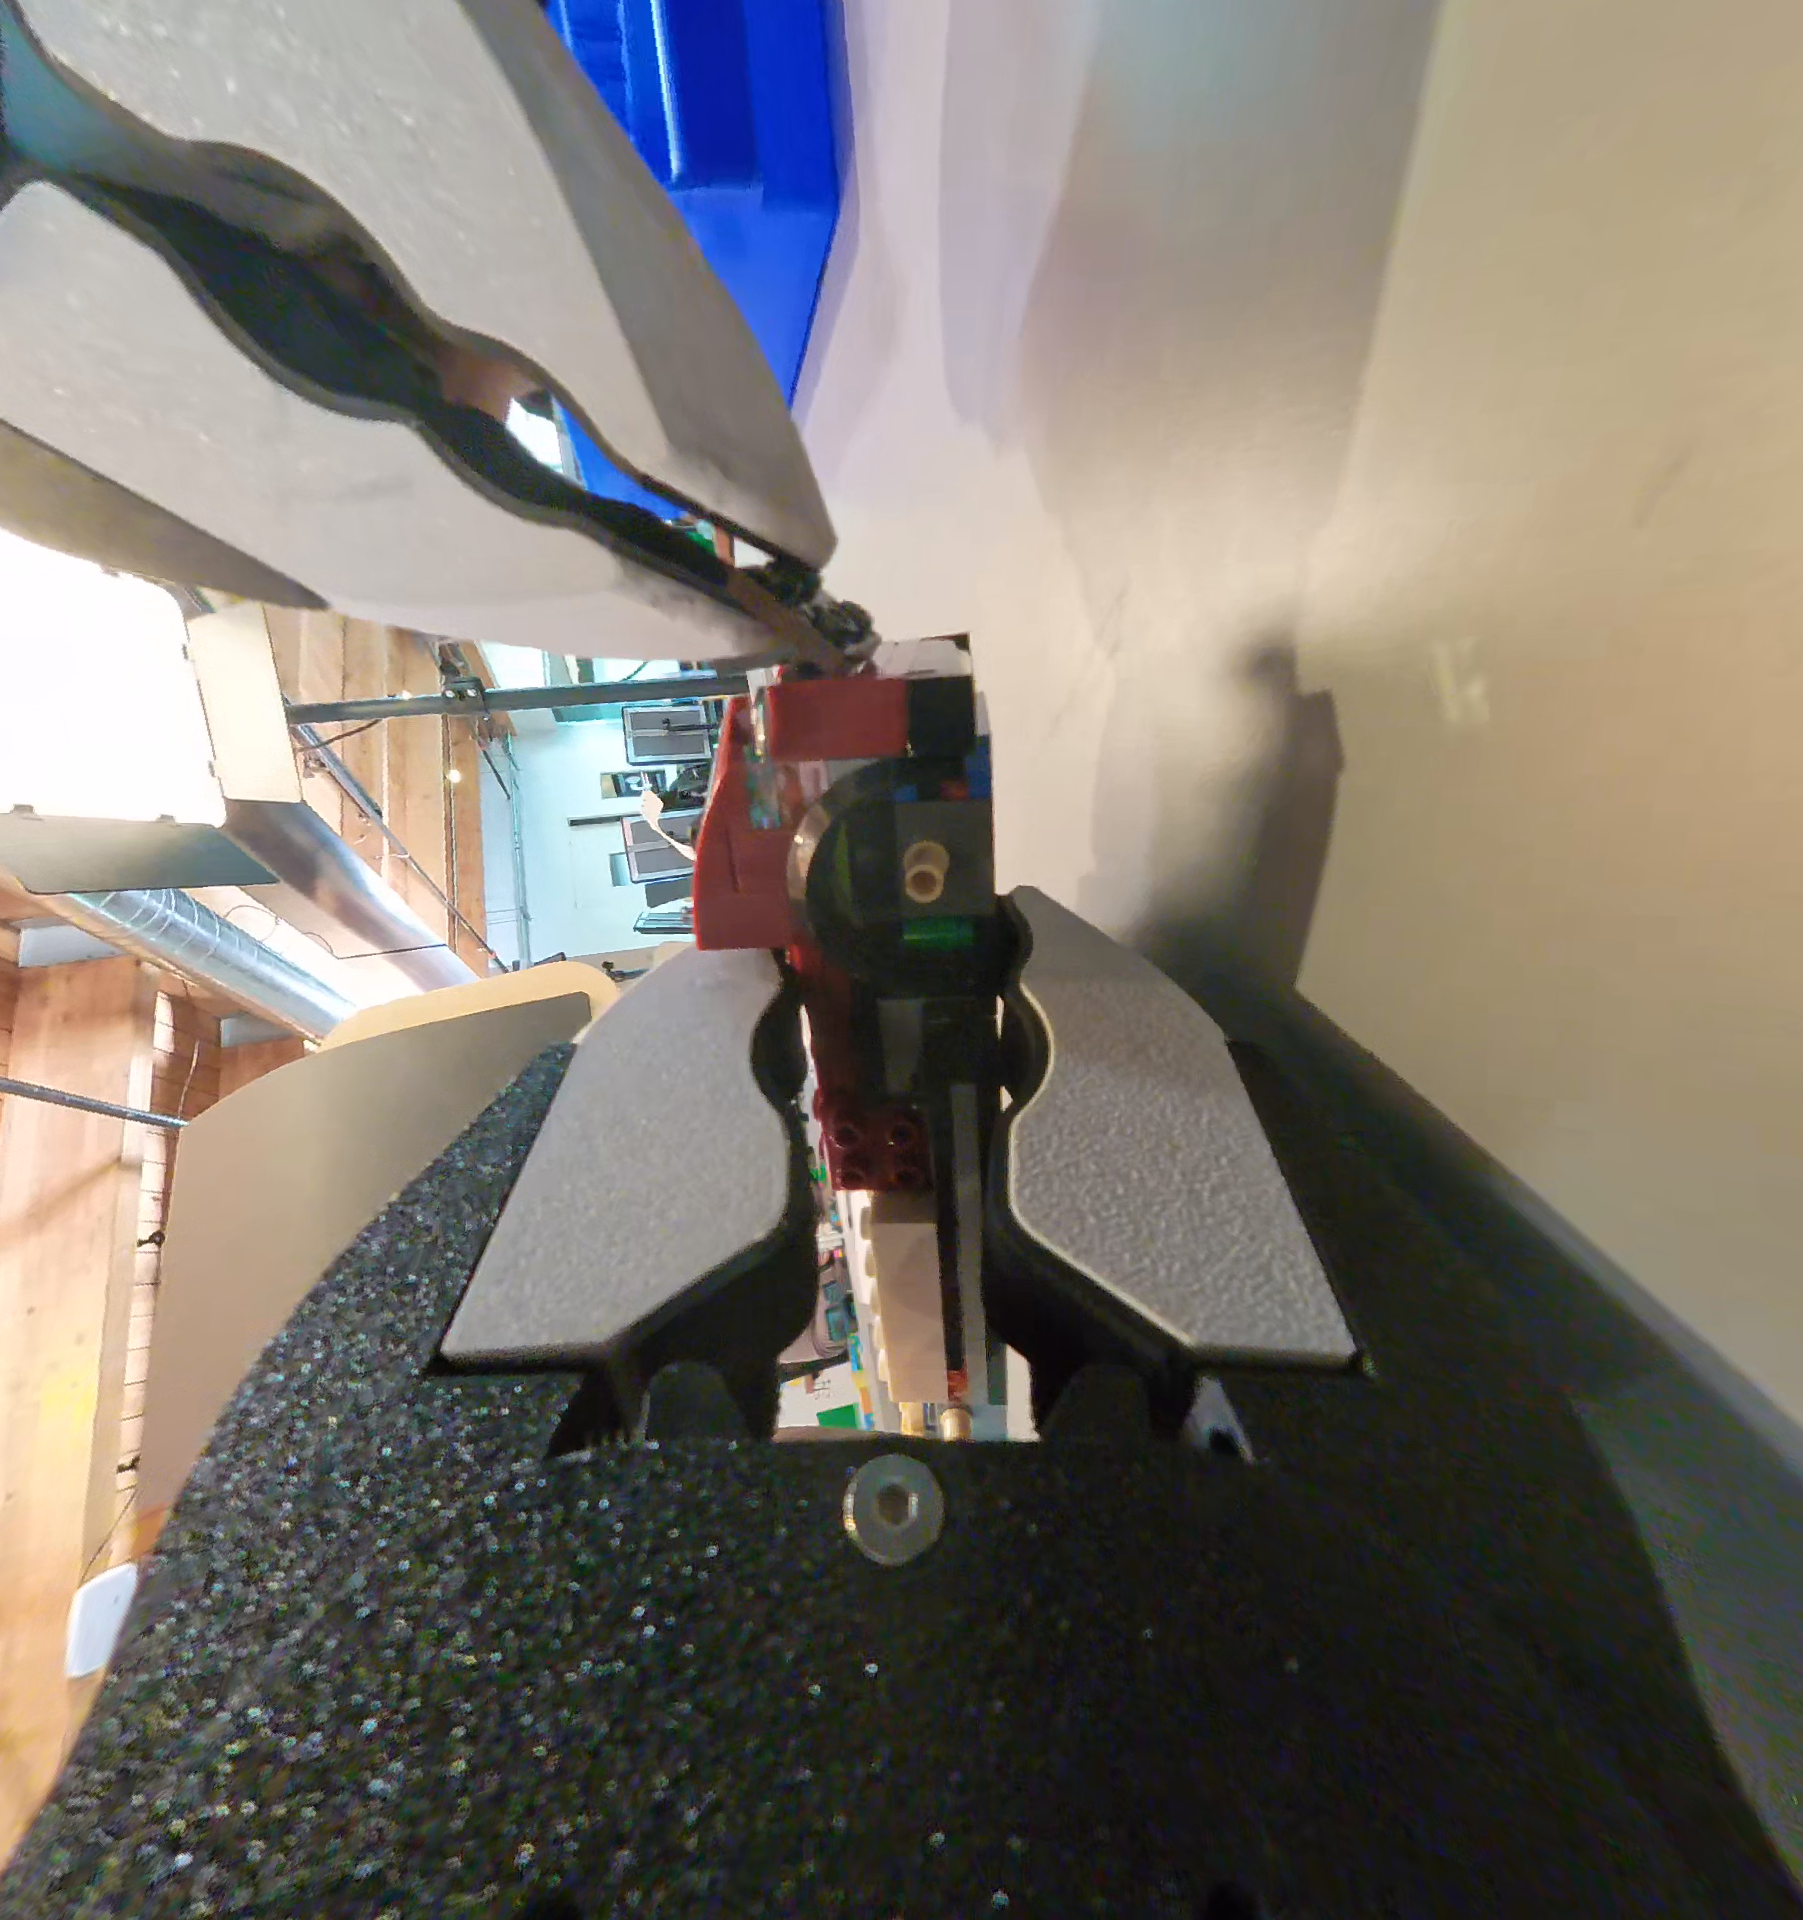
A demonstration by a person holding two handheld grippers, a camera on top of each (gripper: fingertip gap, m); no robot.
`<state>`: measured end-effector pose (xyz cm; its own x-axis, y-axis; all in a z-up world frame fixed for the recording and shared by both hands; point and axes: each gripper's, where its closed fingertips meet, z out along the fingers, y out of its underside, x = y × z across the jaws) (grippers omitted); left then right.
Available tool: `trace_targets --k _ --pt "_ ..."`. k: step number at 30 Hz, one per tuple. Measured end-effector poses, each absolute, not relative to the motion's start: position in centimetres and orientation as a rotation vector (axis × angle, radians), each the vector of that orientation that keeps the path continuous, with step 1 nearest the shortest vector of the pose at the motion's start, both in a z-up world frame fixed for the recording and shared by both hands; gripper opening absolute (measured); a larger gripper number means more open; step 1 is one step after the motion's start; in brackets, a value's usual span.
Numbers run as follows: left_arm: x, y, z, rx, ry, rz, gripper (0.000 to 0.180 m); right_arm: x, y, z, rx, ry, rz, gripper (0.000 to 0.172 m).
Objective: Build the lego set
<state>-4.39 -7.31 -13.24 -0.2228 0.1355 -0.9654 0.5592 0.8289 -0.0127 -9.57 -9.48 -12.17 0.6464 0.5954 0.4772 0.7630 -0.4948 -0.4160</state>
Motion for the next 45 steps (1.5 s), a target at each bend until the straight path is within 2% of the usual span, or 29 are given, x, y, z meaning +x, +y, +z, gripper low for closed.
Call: trace_targets --k 10,31,45 --pt "-4.39 -7.39 -13.59 0.556 1.779 -0.395 0.034 -9.35 -9.65 -12.40 -2.246 -1.112 -0.465 0.005" --pt "-5.04 -8.00 -13.73 0.620 1.779 -0.369 0.034 -10.14 -10.12 -12.61 -2.282 -1.173 -0.249 0.005" --pt "-5.20 -7.76 -13.23 0.634 1.762 -0.321 0.033 -10.13 -9.62 -12.20 -2.326 -1.214 -0.281 0.006"
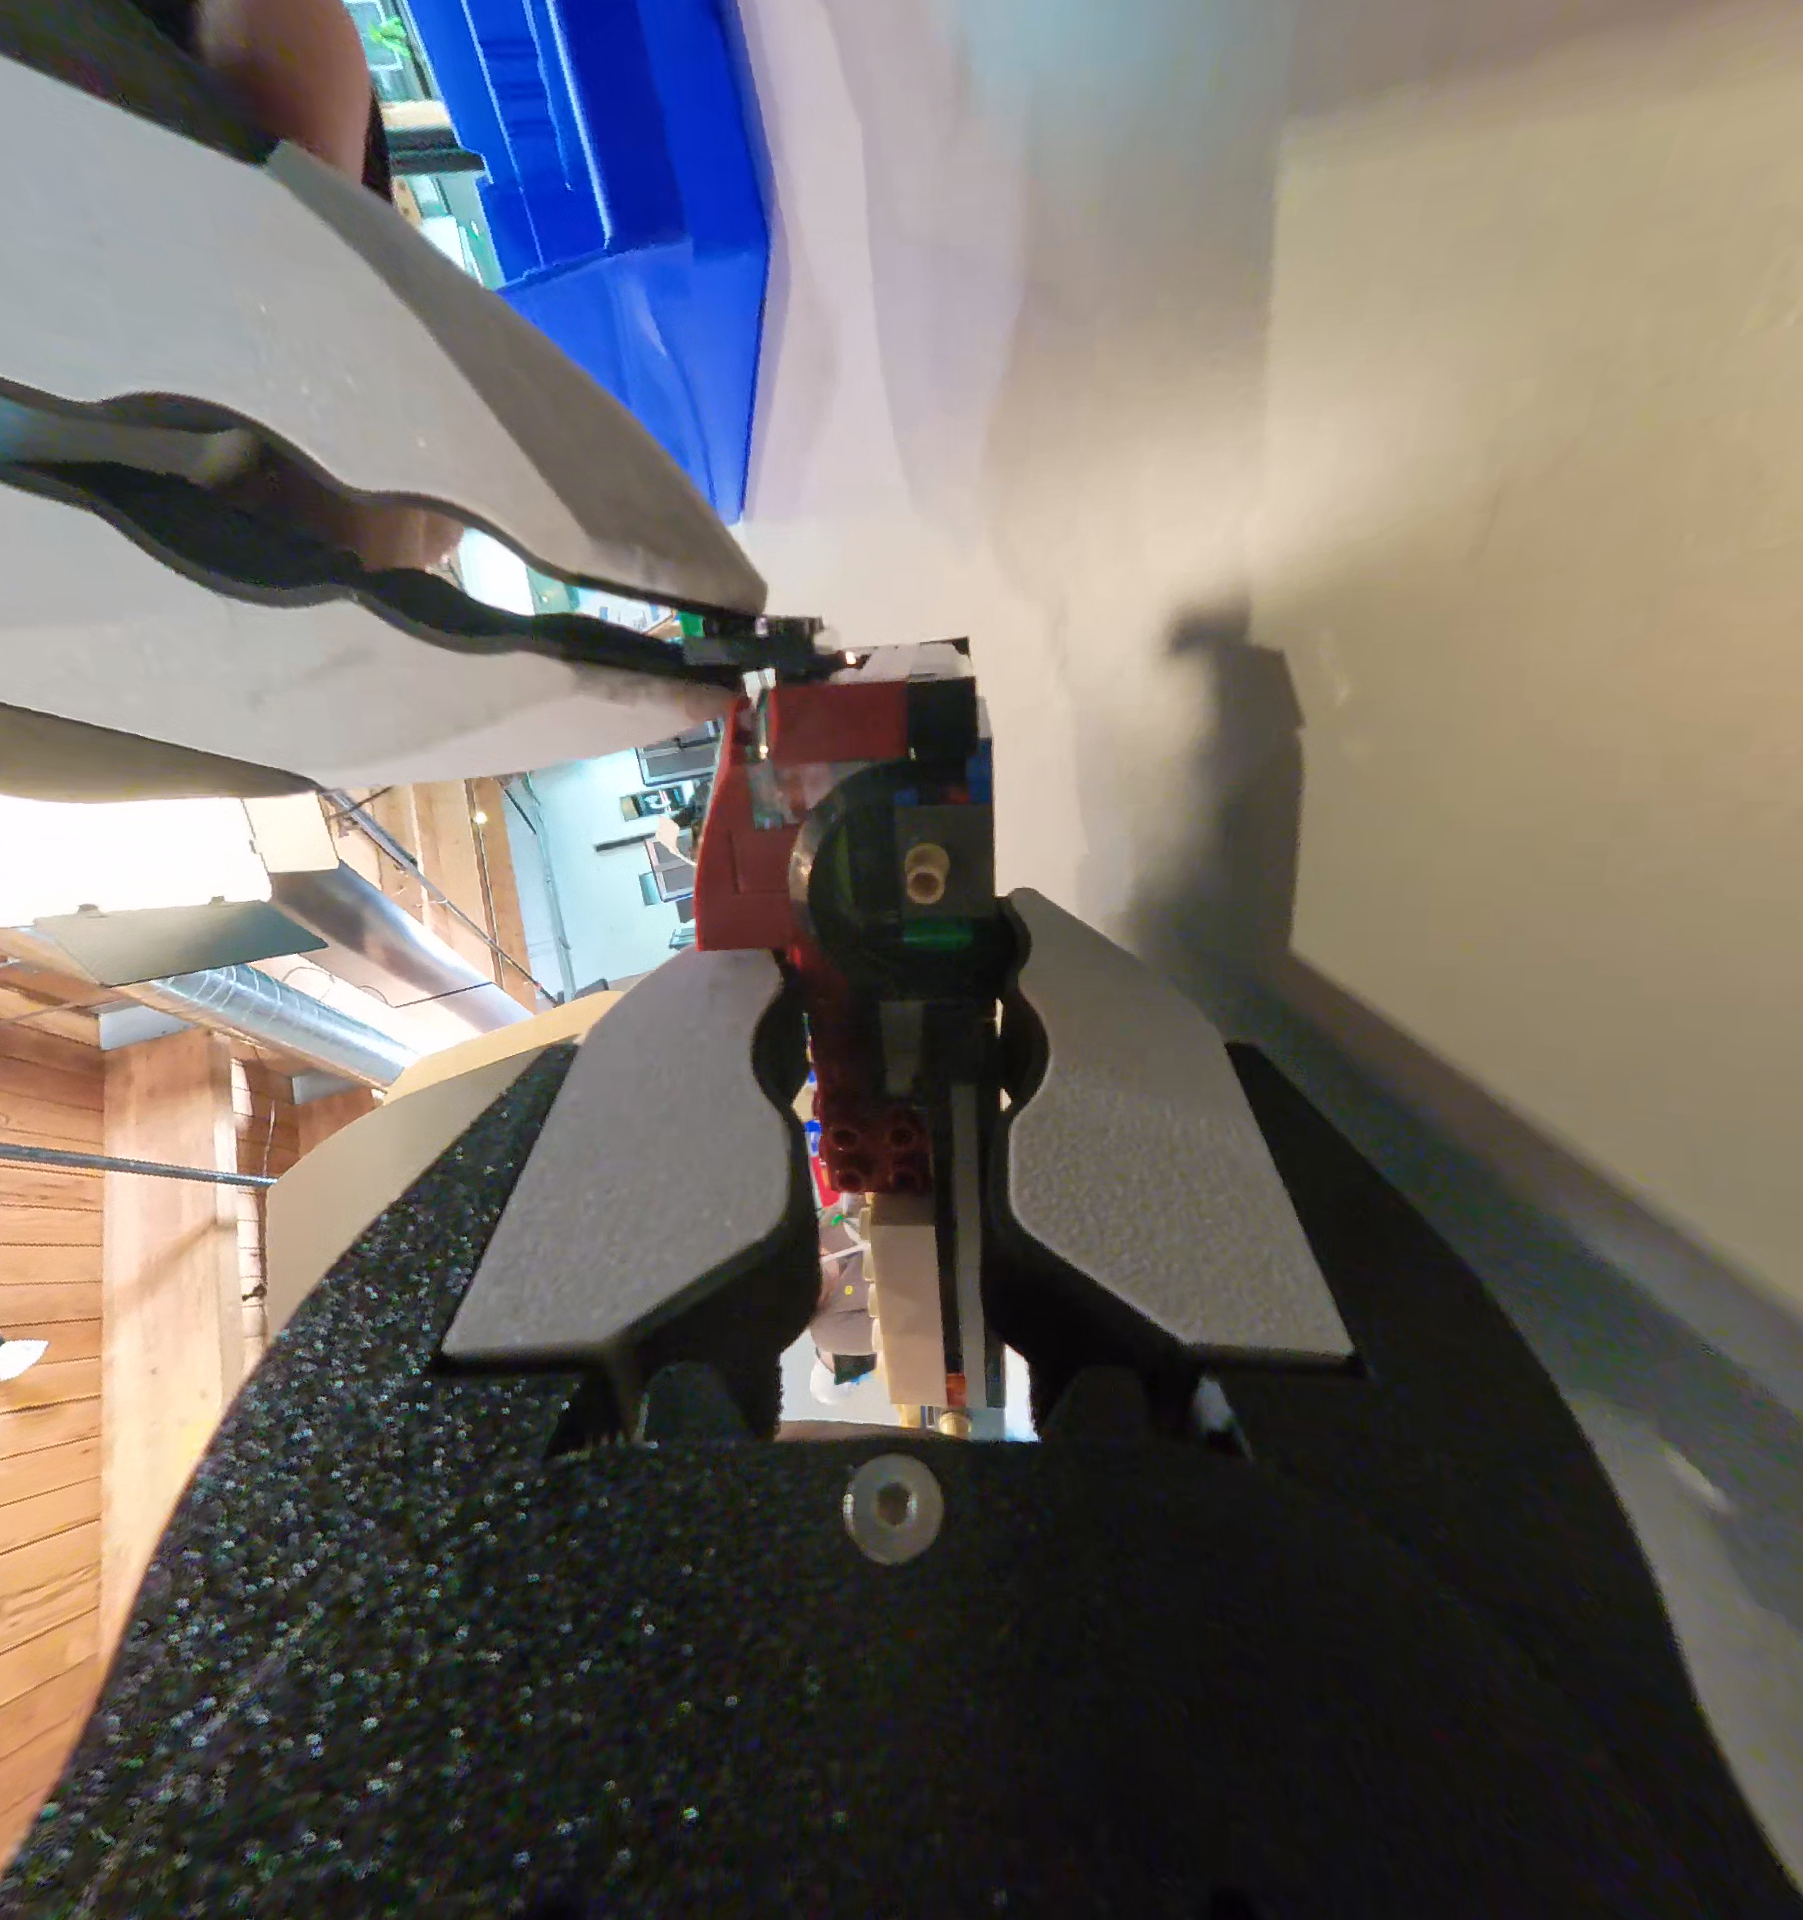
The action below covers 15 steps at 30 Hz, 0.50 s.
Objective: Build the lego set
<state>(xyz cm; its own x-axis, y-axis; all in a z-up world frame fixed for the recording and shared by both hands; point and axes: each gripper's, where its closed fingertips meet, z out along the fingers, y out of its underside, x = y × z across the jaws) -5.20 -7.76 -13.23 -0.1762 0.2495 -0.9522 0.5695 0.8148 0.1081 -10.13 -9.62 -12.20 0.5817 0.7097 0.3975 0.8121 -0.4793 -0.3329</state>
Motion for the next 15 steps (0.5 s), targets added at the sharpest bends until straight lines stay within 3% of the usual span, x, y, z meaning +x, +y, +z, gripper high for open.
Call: trace_targets --k 15 --pt "-4.97 -7.92 -13.16 0.581 1.782 -0.381 0.032 -9.77 -9.45 -11.78 -2.273 -1.154 -0.388 0.007"
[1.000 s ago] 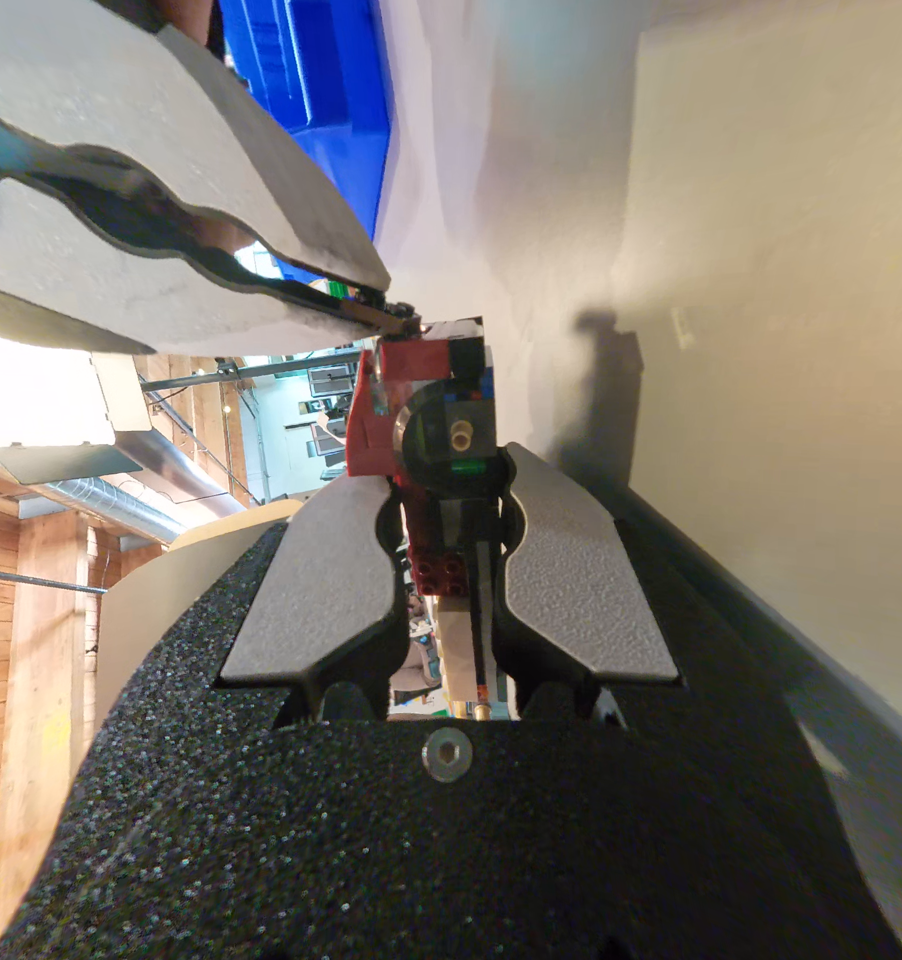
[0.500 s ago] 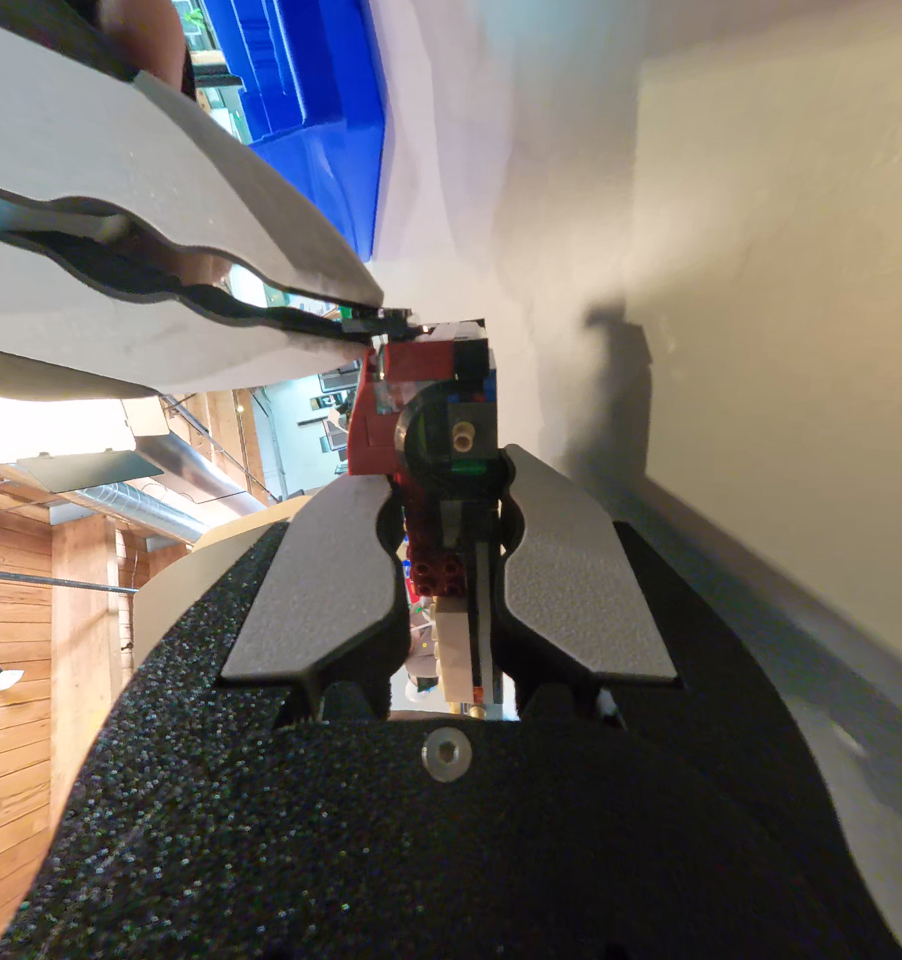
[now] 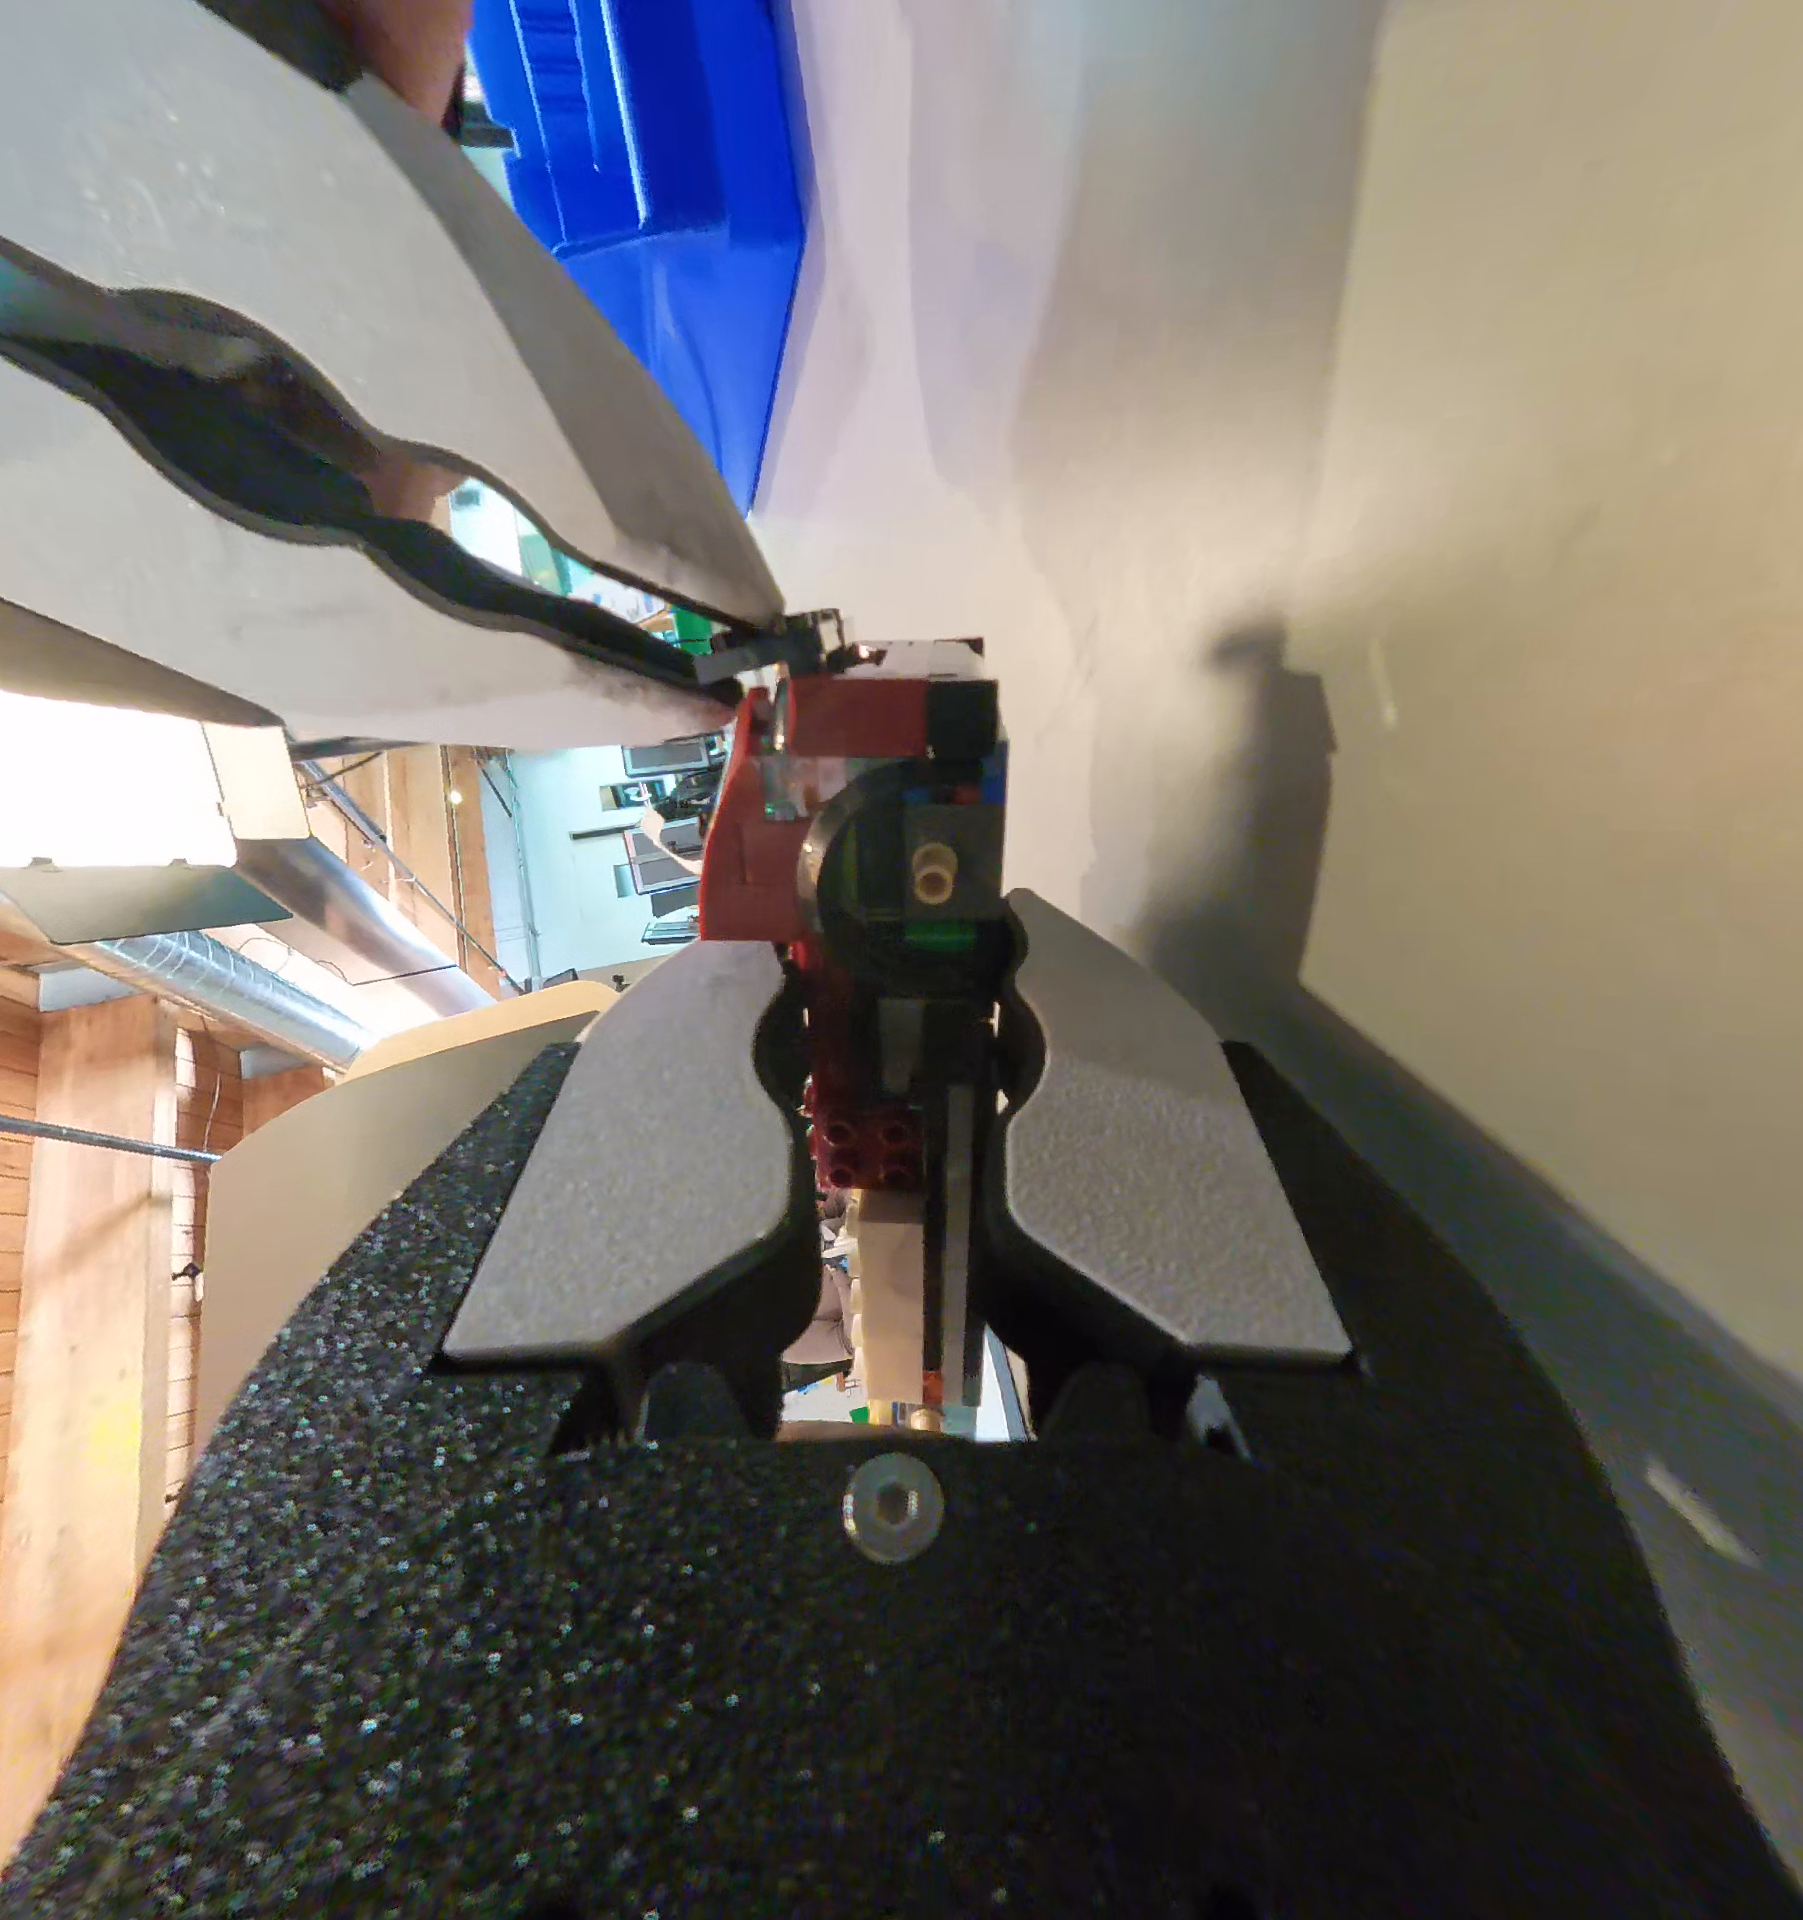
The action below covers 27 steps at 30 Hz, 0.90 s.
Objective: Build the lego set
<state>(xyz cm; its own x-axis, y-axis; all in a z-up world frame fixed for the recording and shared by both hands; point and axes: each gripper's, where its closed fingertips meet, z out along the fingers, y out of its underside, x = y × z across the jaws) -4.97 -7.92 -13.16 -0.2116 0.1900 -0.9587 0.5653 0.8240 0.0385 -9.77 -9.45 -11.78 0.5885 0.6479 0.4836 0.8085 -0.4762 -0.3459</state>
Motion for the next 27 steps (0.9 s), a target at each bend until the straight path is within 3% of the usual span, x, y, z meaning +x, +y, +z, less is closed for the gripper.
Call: trace_targets --k 27 --pt "-5.4 -8.2 -13.9 0.640 1.795 -0.342 0.032 -10.3 -9.8 -12.8 -2.300 -1.251 -0.314 0.009"
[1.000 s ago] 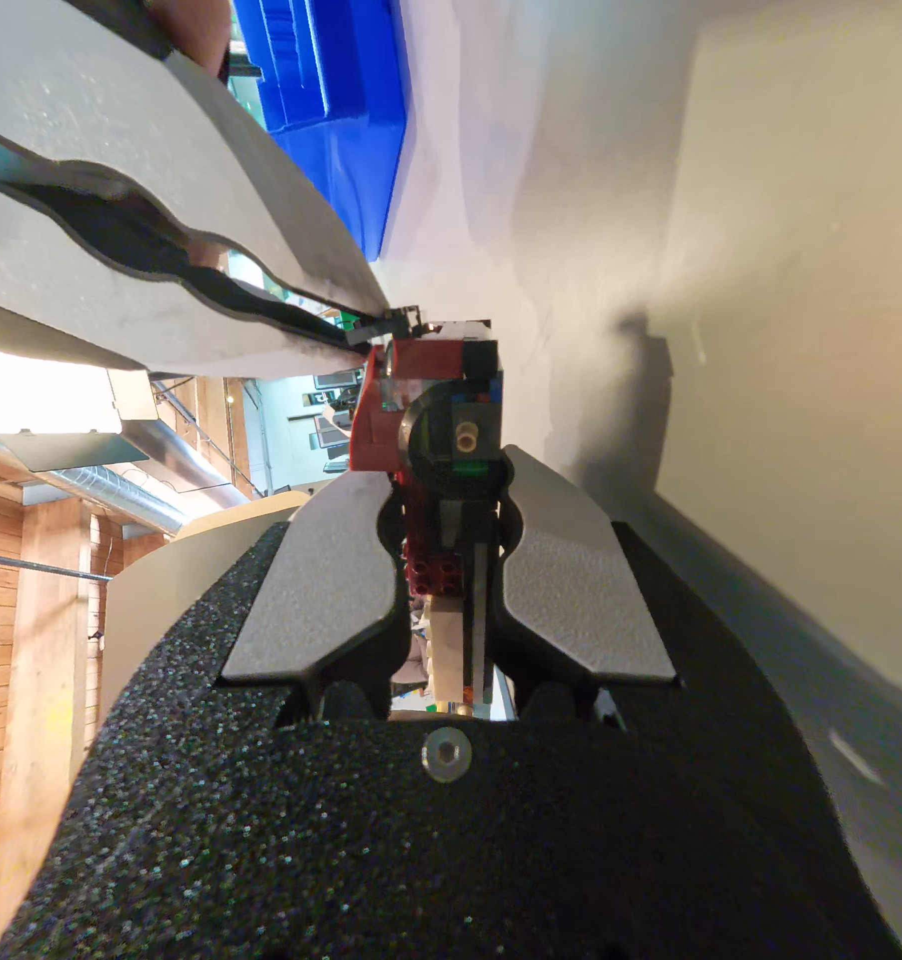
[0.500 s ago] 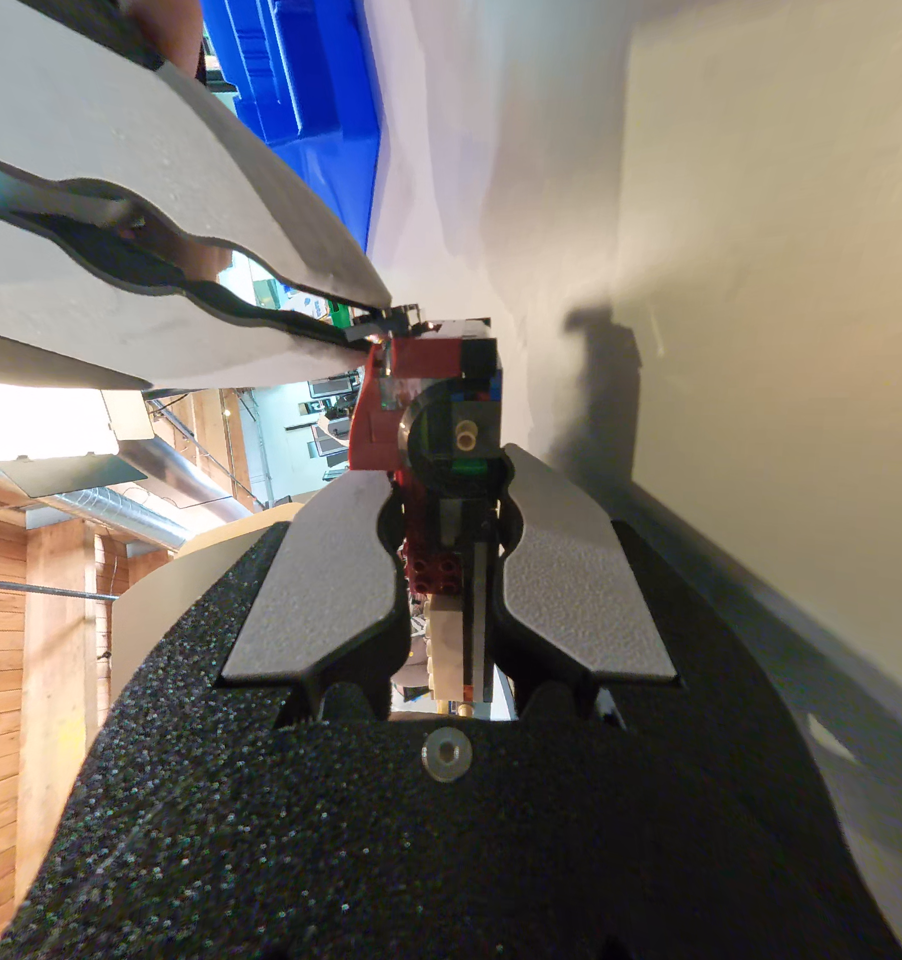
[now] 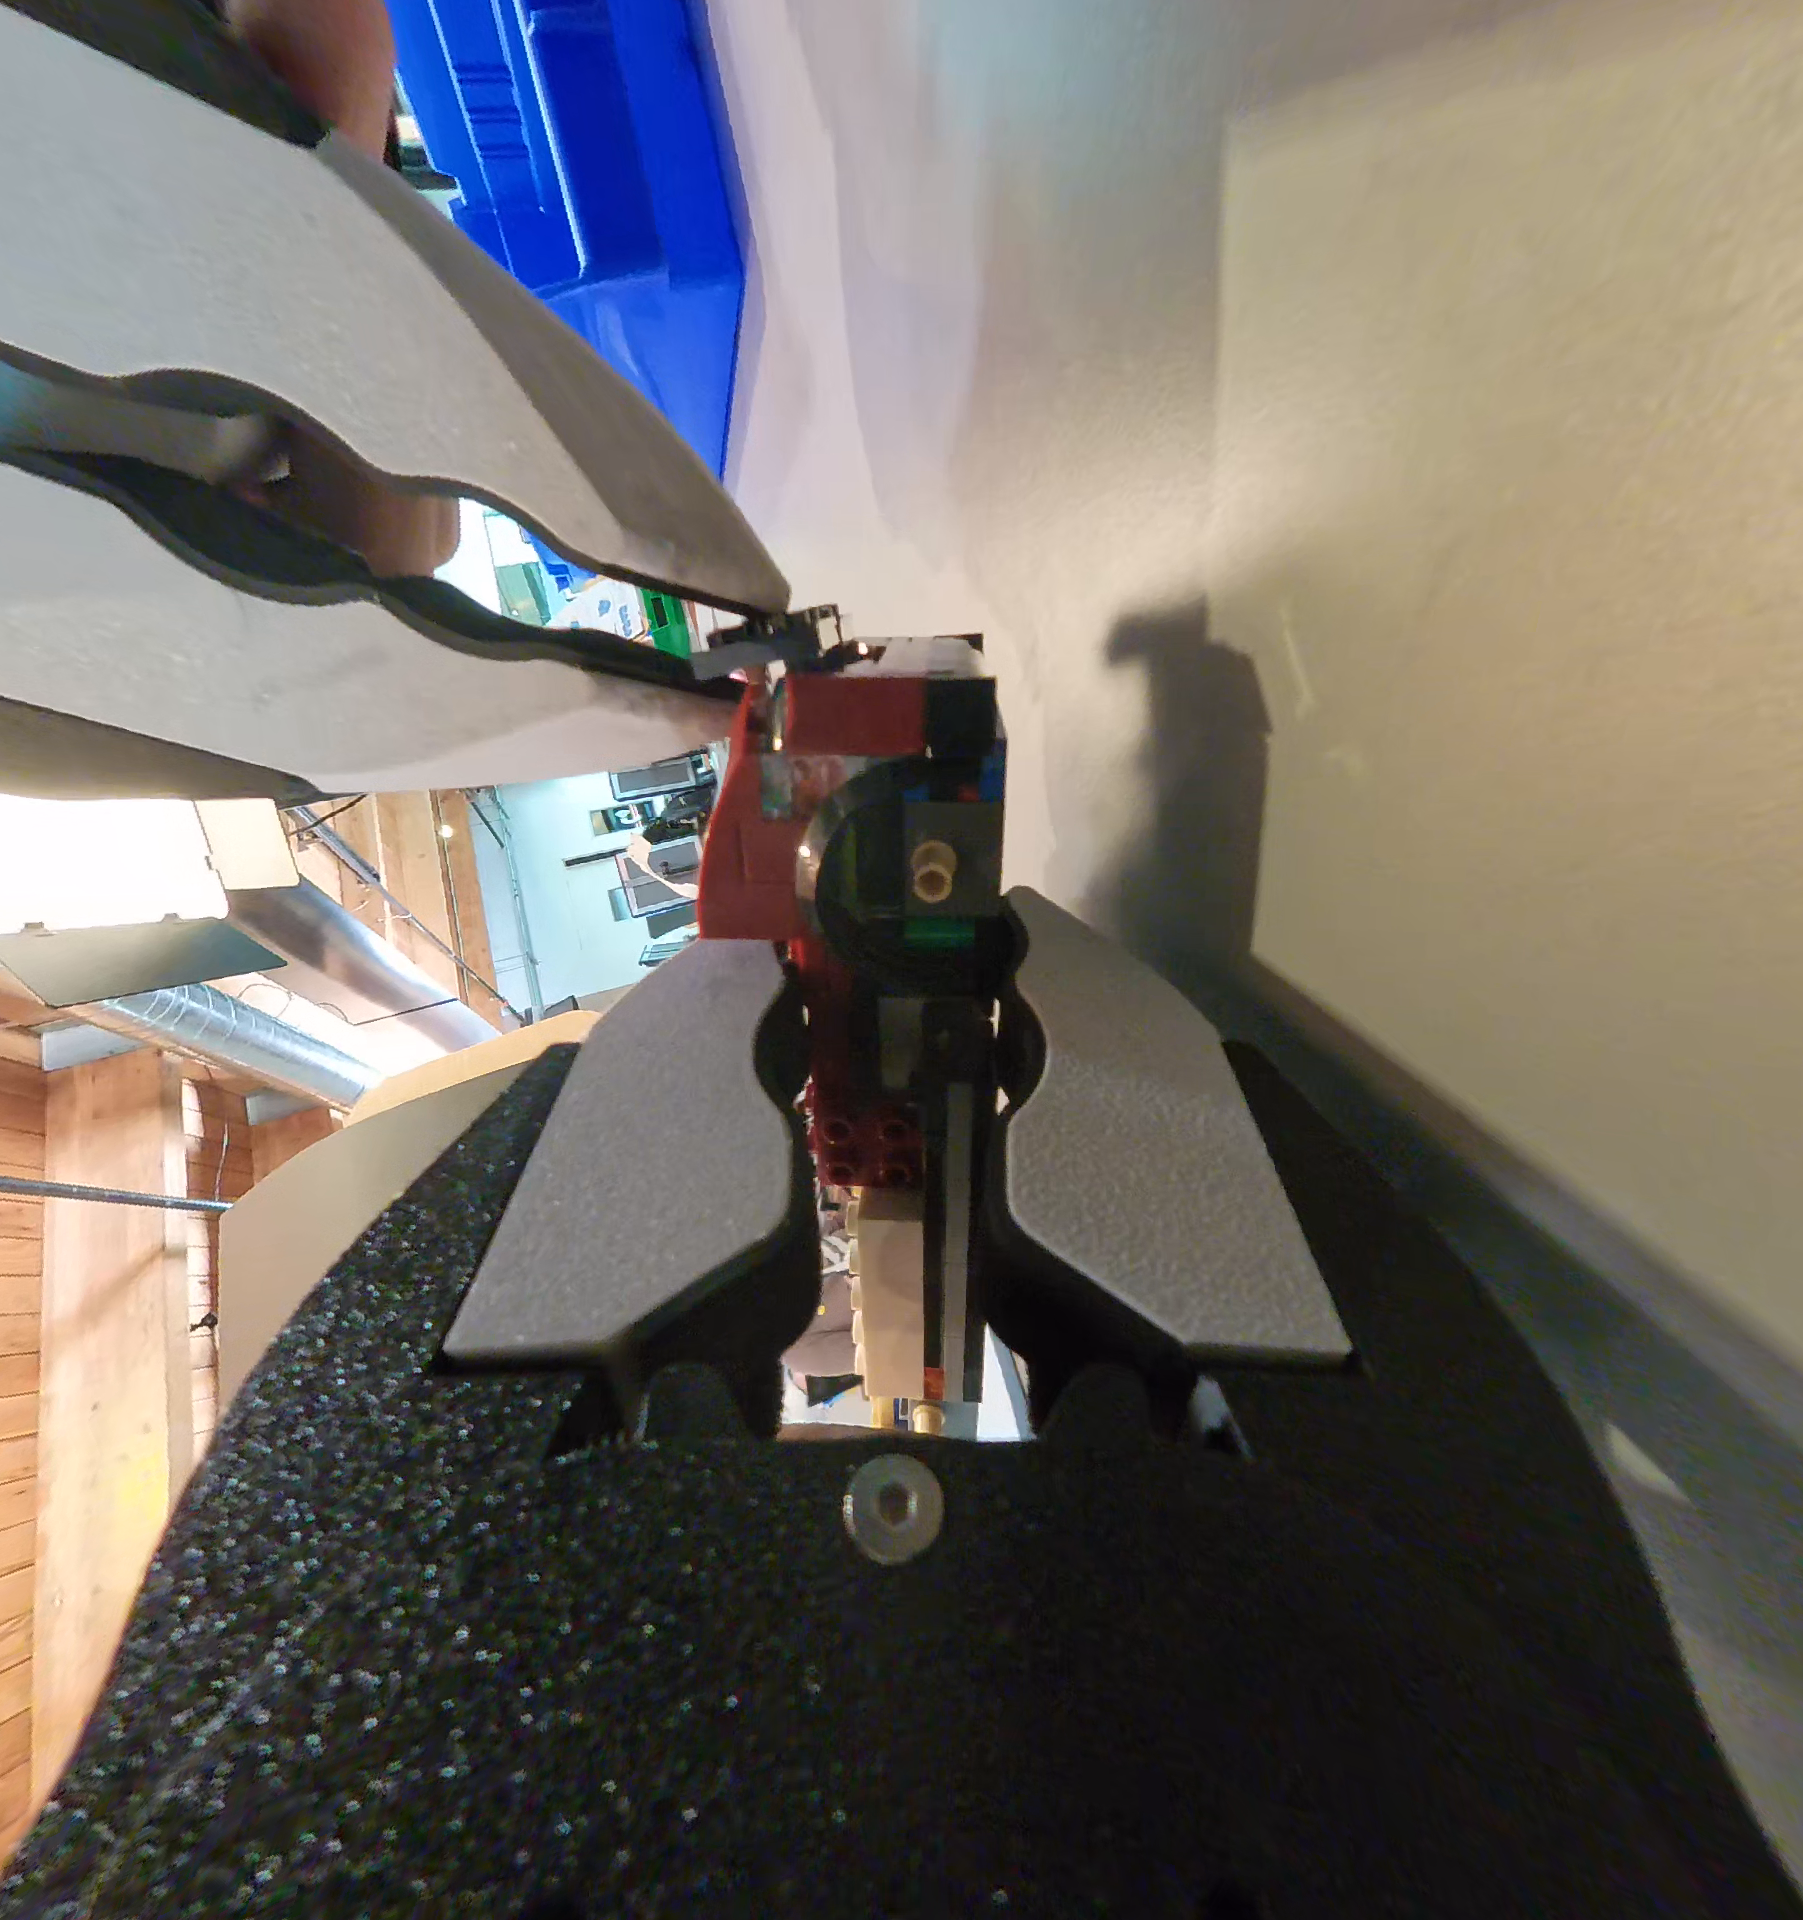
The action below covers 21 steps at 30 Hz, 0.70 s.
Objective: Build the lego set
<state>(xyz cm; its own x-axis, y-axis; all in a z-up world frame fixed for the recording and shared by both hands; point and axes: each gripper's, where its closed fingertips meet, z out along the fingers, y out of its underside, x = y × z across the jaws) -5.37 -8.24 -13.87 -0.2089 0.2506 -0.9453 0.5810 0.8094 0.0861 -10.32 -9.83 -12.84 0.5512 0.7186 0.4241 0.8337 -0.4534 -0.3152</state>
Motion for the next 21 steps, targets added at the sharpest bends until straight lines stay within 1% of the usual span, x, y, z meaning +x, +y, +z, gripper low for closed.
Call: trace_targets --k 6,21 --pt "-5.2 -8.1 -13.7 0.596 1.815 -0.375 0.032 -10.3 -9.6 -12.4 -2.290 -1.178 -0.284 0.008" --pt "-4.5 -7.4 -13.3 0.495 1.841 -0.387 0.032 -9.2 -9.2 -11.8 -2.344 -0.982 -0.380 0.006"
